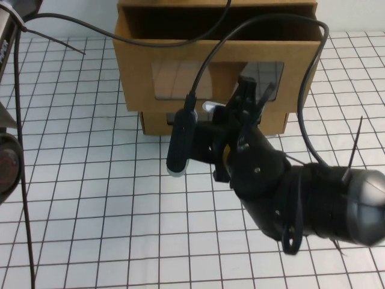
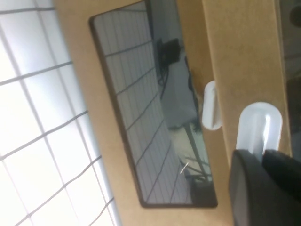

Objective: Open the shoe box
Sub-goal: 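Pull the top drawer of the cardboard box fully open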

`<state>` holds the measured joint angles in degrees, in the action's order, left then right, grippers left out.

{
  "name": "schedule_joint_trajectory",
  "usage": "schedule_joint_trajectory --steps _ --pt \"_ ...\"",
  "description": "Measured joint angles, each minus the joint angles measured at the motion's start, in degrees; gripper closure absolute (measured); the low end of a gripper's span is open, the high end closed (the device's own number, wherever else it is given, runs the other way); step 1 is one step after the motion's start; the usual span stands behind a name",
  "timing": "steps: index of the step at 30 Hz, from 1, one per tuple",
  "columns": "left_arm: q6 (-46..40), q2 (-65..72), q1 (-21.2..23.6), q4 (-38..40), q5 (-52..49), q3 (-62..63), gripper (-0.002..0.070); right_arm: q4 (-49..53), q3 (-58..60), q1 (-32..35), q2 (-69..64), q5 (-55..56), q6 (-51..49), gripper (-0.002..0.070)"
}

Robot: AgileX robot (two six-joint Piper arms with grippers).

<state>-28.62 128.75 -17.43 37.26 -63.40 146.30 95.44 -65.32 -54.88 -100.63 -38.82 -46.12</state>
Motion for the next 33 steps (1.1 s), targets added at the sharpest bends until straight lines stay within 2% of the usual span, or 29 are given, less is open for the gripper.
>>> schedule_joint_trajectory --steps 10,21,33 --pt "0.3 0.0 0.0 0.2 -0.3 0.1 0.0678 -0.5 7.9 -7.7 5.4 -6.6 -1.4 0.0668" --pt "0.4 0.0 0.0 0.2 -0.3 0.1 0.0678 -7.8 13.9 -19.2 9.1 -15.6 -1.8 0.0668" --pt "0.4 0.0 0.0 0.2 -0.5 0.1 0.0678 -10.1 14.0 -20.9 9.1 -18.2 -1.8 0.0657"
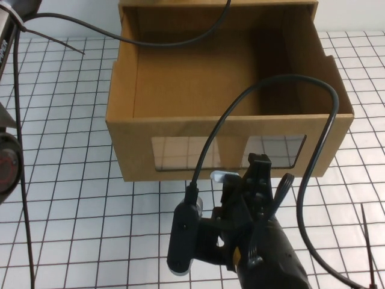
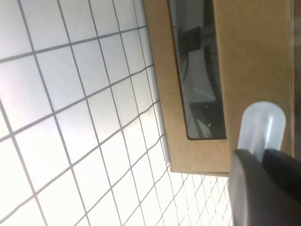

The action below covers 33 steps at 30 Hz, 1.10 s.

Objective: Open the shoe box
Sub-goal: 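Pull the top drawer of the cardboard box fully open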

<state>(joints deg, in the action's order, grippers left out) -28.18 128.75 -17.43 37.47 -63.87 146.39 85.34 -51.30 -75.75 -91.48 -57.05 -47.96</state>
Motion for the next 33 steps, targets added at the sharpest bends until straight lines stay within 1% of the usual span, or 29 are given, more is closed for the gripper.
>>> schedule_joint_trajectory --steps 2,4,9,10,12,14,16,20,22,26,27,30,33 --pt "0.0 0.0 0.0 0.1 0.0 0.0 0.0678 0.0 0.0 0.0 0.0 -0.1 0.0 0.0622" --pt "0.0 0.0 0.0 0.1 0.0 0.0 0.0678 0.0 0.0 0.0 0.0 -0.4 0.0 0.0552" --pt "0.0 0.0 0.0 0.2 -0.2 0.0 0.0678 -0.1 0.0 0.0 0.3 -0.7 0.0 0.03" --pt "0.0 0.0 0.0 0.3 -0.2 0.0 0.0678 -0.1 0.0 -0.1 0.3 -0.7 0.0 0.0265" --pt "0.0 0.0 0.1 0.5 -0.4 0.0 0.0678 -0.1 0.0 -0.6 0.3 -1.2 -0.1 0.024" --pt "0.0 0.0 0.1 1.3 -0.8 0.0 0.0678 -0.2 0.0 -1.5 0.3 -2.7 -0.1 0.0253" --pt "0.0 0.0 0.3 1.6 -1.1 0.0 0.0678 -0.2 0.0 -3.2 0.4 -4.6 -0.1 0.0286" --pt "-0.2 -0.3 0.3 1.9 -1.5 0.0 0.0678 -0.3 0.0 -7.3 1.7 -8.0 -0.1 0.0377" --pt "-0.2 -0.6 0.3 1.9 -2.2 0.0 0.0678 -0.4 0.0 -8.2 3.5 -8.7 -0.1 0.0431" --pt "-0.2 -2.6 0.3 1.0 -4.4 -0.1 0.0678 -2.8 -0.6 -8.6 8.2 -9.6 -0.1 0.0596" --pt "-0.2 -3.3 0.3 0.7 -4.6 -0.2 0.0678 -3.4 -1.2 -8.6 9.6 -9.9 -0.1 0.0629" --pt "-0.6 -6.1 0.3 0.3 -5.1 -0.3 0.0678 -4.1 -2.9 -8.5 14.0 -10.2 -0.1 0.0673" --pt "-1.0 -9.6 0.3 -0.5 -6.0 -0.3 0.0678 -6.8 -5.2 -6.3 18.6 -9.5 0.7 0.0683"
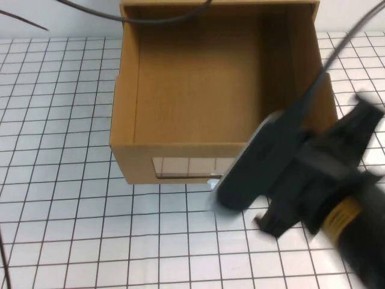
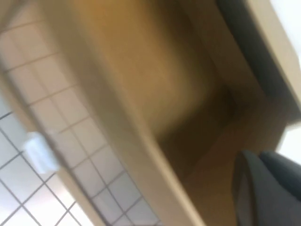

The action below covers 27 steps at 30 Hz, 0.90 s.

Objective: Open the shoe box
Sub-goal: 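Pull the top drawer of the cardboard box fully open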

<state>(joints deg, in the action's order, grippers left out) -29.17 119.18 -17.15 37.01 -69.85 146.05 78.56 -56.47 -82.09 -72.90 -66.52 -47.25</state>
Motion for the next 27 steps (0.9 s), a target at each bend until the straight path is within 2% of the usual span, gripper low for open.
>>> schedule_joint_trajectory --steps 3,10,17,22,27 --pt "-0.3 -3.0 0.0 -2.0 -1.4 0.0 0.0678 -6.7 -2.1 7.5 4.2 3.4 2.7 0.0686" --pt "2.5 -9.0 0.0 -9.9 -2.8 -0.1 0.0678 -19.5 -3.0 29.8 13.6 14.2 8.9 0.0689" --pt "4.0 -16.5 0.0 -16.9 -3.0 -5.9 0.0678 -42.3 -3.0 53.9 17.7 20.0 25.4 0.0689" --pt "4.2 -24.8 0.0 -20.7 1.6 -17.3 0.0678 -58.2 0.2 63.4 19.6 28.3 34.2 0.0689" --pt "3.7 -38.1 0.0 -21.5 14.6 -38.3 0.0678 -67.2 8.9 65.7 23.1 37.0 37.5 0.0689"
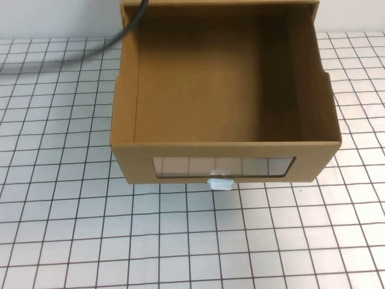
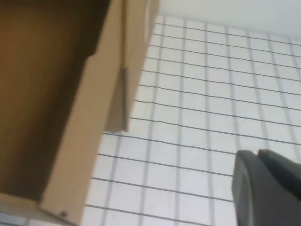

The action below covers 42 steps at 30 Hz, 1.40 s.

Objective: Open the shoe box
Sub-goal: 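Pull the top drawer of the cardboard box fully open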

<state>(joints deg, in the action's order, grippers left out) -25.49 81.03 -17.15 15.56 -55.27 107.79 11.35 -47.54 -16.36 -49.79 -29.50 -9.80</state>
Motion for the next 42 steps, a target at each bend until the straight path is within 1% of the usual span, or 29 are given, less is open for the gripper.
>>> schedule_joint_trajectory --steps 4,11,13,15,19,23,29,33,42 --pt "-1.7 -13.5 0.0 0.2 14.6 -21.9 0.0678 -3.9 8.0 0.0 4.3 9.3 0.4 0.0689" --pt "-2.1 -39.1 0.0 1.4 45.1 -61.1 0.0678 -7.1 20.8 0.0 11.2 24.8 0.4 0.0689" --pt "-2.0 -45.8 0.0 1.6 51.2 -70.5 0.0678 -8.5 23.0 0.0 11.9 27.6 0.4 0.0689" --pt "-2.0 -51.6 0.0 1.7 54.5 -77.6 0.0678 -9.2 24.3 0.0 12.1 28.7 0.4 0.0689" --pt "-0.8 -61.2 0.0 2.1 56.1 -88.9 0.0678 -9.9 25.0 0.0 12.2 30.1 0.4 0.0689" --pt "0.4 -68.7 0.0 2.0 56.9 -97.1 0.0678 -10.0 25.0 0.0 12.2 30.6 0.4 0.0689" --pt "0.8 -72.6 0.0 2.4 59.5 -105.8 0.0678 -10.0 25.2 0.0 12.2 31.5 0.4 0.0689" --pt "0.8 -72.6 0.0 2.4 59.2 -109.1 0.0678 -10.0 25.2 0.0 12.2 31.8 0.4 0.0689" --pt "0.8 -72.8 0.0 2.4 57.2 -109.3 0.0678 -10.0 25.3 0.0 12.2 32.1 0.4 0.0689"
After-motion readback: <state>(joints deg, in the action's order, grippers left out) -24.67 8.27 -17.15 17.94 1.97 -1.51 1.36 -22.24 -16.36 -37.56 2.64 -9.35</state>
